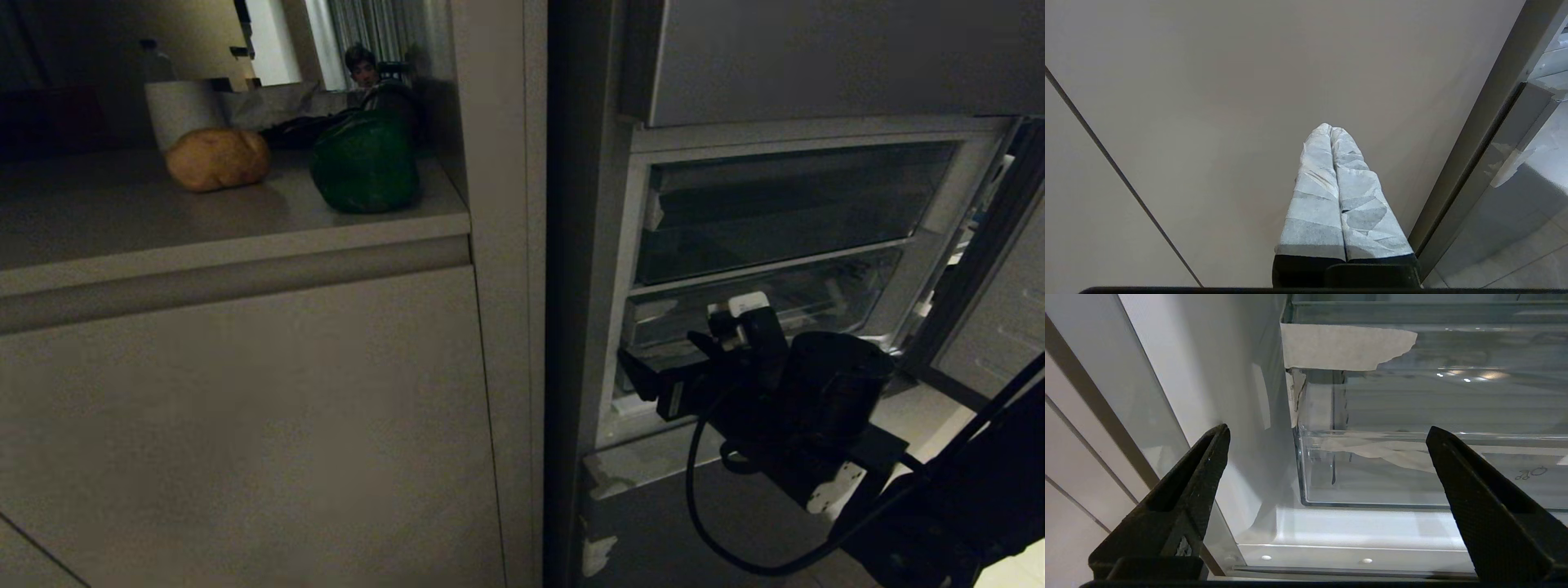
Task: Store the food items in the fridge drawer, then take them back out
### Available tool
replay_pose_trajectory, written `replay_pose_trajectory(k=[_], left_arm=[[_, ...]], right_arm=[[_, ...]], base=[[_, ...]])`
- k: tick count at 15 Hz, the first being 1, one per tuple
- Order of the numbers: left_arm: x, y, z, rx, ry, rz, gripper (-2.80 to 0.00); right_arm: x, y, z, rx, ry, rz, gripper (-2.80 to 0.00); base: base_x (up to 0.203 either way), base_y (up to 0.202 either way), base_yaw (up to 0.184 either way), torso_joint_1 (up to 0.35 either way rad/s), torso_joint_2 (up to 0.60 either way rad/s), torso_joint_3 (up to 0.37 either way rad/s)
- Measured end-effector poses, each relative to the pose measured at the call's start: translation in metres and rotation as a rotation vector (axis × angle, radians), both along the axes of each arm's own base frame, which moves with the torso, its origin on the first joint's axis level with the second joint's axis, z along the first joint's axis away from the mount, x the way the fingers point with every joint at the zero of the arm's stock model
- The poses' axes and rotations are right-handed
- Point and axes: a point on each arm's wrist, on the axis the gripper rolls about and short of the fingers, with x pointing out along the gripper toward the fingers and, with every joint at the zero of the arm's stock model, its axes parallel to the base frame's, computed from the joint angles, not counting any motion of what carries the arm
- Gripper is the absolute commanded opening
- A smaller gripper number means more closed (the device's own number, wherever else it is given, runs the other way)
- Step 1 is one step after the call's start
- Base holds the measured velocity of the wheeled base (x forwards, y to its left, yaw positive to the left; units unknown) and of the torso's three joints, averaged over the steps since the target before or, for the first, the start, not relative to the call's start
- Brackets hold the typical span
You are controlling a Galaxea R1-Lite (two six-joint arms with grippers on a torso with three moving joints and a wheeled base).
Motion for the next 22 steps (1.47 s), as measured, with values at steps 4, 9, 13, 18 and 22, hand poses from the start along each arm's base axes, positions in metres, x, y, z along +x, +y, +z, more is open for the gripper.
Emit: replay_pose_trajectory(k=[4, 9, 13, 18, 22], left_arm=[[0.000, 0.000, 0.000, 0.000, 0.000, 0.000, -2.80], [0.000, 0.000, 0.000, 0.000, 0.000, 0.001, -2.80], [0.000, 0.000, 0.000, 0.000, 0.000, 0.000, -2.80], [0.000, 0.000, 0.000, 0.000, 0.000, 0.000, -2.80], [0.000, 0.000, 0.000, 0.000, 0.000, 0.001, -2.80]], right_arm=[[0.001, -0.002, 0.000, 0.005, -0.006, -0.023, 0.00], [0.003, -0.003, 0.002, 0.016, -0.015, -0.030, 0.00], [0.004, -0.002, 0.001, 0.023, -0.015, -0.037, 0.00], [0.010, 0.001, -0.003, 0.030, -0.024, -0.044, -2.80], [0.014, 0.005, -0.005, 0.030, -0.028, -0.042, -2.80]], base=[[0.000, 0.000, 0.000, 0.000, 0.00, 0.000], [0.000, 0.000, 0.000, 0.000, 0.00, 0.000], [0.000, 0.000, 0.000, 0.000, 0.00, 0.000], [0.000, 0.000, 0.000, 0.000, 0.00, 0.000], [0.000, 0.000, 0.000, 0.000, 0.00, 0.000]])
